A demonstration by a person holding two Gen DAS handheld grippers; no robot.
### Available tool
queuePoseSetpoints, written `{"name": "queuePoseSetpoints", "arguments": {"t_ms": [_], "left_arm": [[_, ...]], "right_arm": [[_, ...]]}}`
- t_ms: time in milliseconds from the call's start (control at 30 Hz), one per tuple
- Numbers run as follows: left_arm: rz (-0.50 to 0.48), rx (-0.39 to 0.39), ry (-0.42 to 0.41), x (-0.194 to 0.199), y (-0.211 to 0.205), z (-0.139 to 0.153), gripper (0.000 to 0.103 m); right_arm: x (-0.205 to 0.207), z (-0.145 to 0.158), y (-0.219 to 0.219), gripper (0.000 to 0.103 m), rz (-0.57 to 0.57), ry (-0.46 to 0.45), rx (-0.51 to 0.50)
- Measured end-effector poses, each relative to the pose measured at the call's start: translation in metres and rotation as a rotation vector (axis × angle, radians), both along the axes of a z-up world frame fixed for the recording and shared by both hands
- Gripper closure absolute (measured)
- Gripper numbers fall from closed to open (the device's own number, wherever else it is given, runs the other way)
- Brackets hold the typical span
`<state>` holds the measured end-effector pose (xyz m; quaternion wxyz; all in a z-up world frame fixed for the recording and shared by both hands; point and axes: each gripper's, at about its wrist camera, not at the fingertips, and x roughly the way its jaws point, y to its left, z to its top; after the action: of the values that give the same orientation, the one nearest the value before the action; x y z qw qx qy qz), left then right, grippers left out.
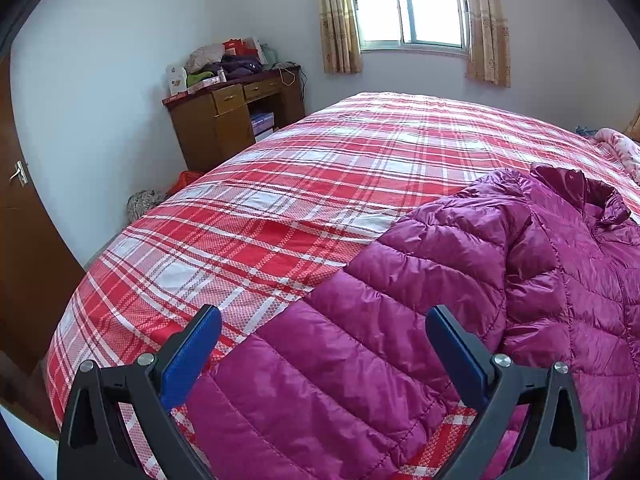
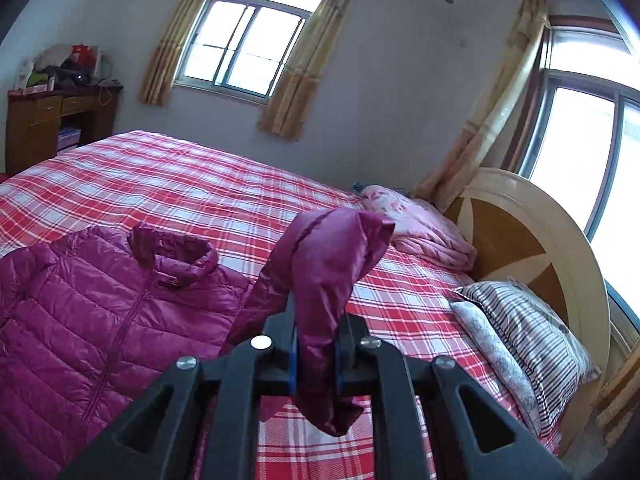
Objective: Fold large clothes
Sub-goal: 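Lift the held sleeve and carry it across the jacket body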
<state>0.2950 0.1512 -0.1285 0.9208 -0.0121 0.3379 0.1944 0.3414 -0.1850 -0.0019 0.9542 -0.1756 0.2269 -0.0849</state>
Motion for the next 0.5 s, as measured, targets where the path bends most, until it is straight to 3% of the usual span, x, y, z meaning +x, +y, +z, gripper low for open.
{"name": "queuePoseSetpoints", "arguments": {"t_ms": [267,500], "left_arm": [[-0.001,-0.006,0.012,-0.003,0.008,-0.006,0.001],[0.002,0.002,0.023,-0.001,0.009,-0.008,0.001]], "right_arm": [[0.015,-0.018,0.068,0.088,0.133,0.041,-0.071],[0.026,-0.058,0.125,0.089,0.236,0.095,-0.119]]}}
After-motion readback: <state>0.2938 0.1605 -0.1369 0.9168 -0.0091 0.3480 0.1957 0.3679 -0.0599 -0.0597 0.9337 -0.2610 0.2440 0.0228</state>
